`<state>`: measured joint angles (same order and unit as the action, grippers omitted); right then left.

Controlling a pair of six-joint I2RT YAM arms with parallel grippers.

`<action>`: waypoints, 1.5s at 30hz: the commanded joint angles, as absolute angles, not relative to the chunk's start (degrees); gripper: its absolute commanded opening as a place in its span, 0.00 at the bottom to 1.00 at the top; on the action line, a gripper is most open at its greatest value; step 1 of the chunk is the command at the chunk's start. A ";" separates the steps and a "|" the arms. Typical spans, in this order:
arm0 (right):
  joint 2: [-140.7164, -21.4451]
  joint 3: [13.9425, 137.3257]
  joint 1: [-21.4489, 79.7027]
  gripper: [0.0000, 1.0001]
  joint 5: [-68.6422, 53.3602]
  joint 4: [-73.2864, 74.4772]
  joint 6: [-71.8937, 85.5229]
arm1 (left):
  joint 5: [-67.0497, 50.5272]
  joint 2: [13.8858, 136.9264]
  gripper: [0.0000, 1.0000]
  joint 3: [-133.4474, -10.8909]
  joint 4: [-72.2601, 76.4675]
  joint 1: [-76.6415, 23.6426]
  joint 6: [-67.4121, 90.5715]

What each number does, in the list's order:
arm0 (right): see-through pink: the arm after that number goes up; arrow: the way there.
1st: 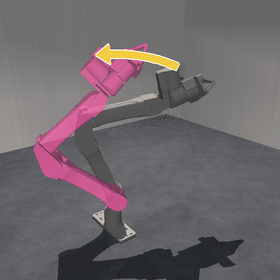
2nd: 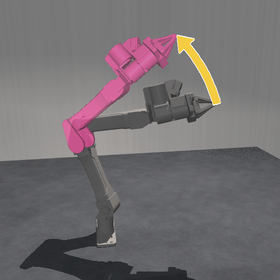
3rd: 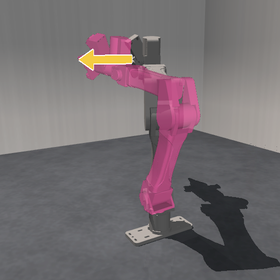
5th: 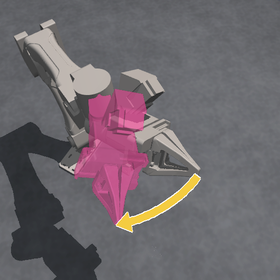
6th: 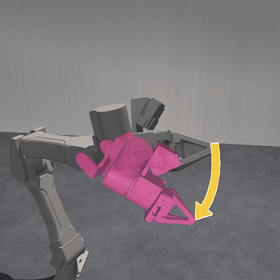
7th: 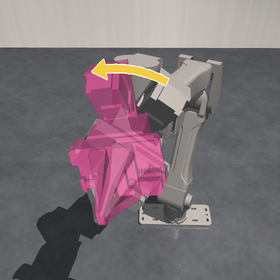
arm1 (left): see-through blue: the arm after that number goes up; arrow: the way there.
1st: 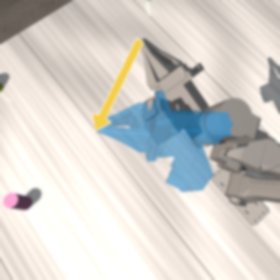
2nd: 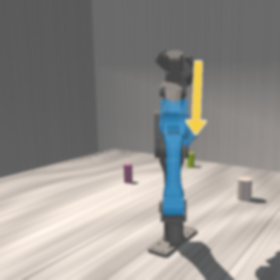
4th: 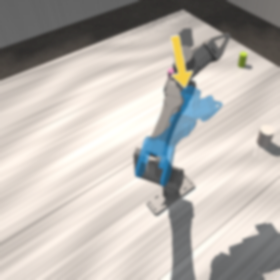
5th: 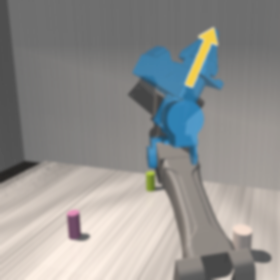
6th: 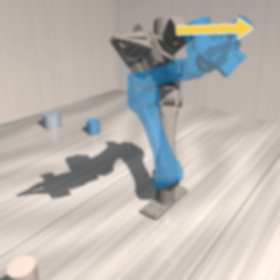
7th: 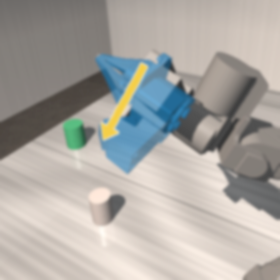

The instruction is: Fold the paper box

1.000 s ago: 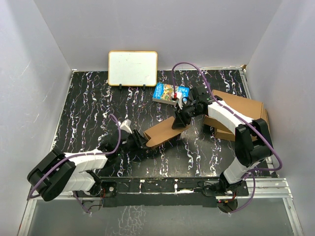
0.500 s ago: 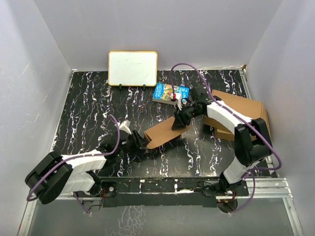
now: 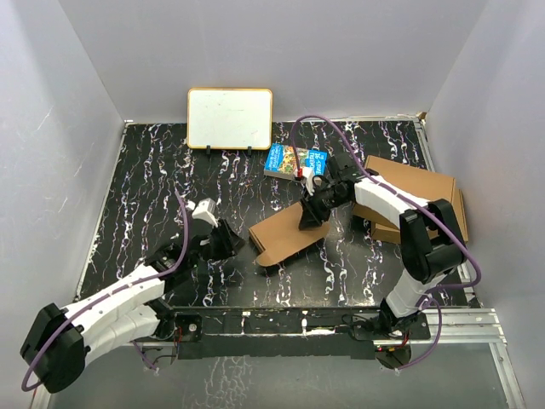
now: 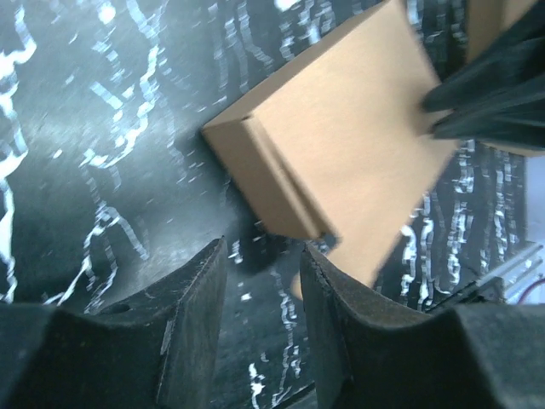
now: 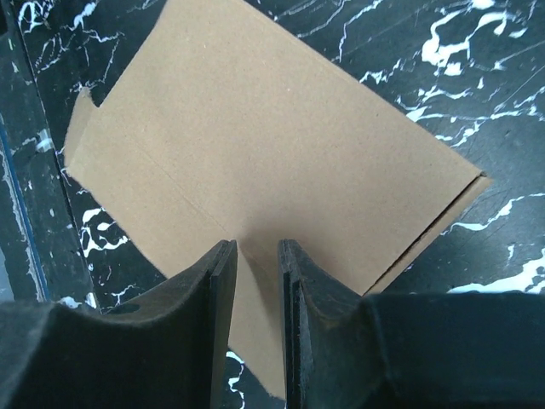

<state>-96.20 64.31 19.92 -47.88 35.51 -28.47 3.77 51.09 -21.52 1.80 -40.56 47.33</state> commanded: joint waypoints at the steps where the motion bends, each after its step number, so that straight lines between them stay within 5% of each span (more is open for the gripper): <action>1: -97.20 63.15 20.20 0.31 -46.82 32.97 -29.12 | -2.00 51.77 0.39 -26.53 7.05 -40.21 43.32; 15: -97.90 62.95 20.12 0.32 -48.85 33.19 -30.13 | -13.50 74.95 0.38 -30.76 23.23 -40.96 46.37; 28: -91.09 59.65 12.95 0.44 -59.21 29.23 -28.09 | -8.62 67.42 0.41 -32.10 16.43 -40.86 42.49; 38: -96.39 60.02 11.16 0.49 -50.34 23.93 -21.69 | -2.11 58.14 0.74 -24.14 17.05 -40.44 43.26; 41: -98.22 60.68 11.13 0.48 -50.27 23.99 -21.29 | -1.78 57.39 0.86 -22.05 18.24 -39.93 45.06; 45: -99.65 61.22 11.12 0.39 -50.93 24.03 -20.52 | -4.53 59.44 0.90 -19.27 23.28 -38.31 48.98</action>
<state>-99.09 58.43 11.14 -50.52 26.74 -21.98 -3.38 58.83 -21.34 18.04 -39.83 45.10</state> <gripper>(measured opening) 0.432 0.888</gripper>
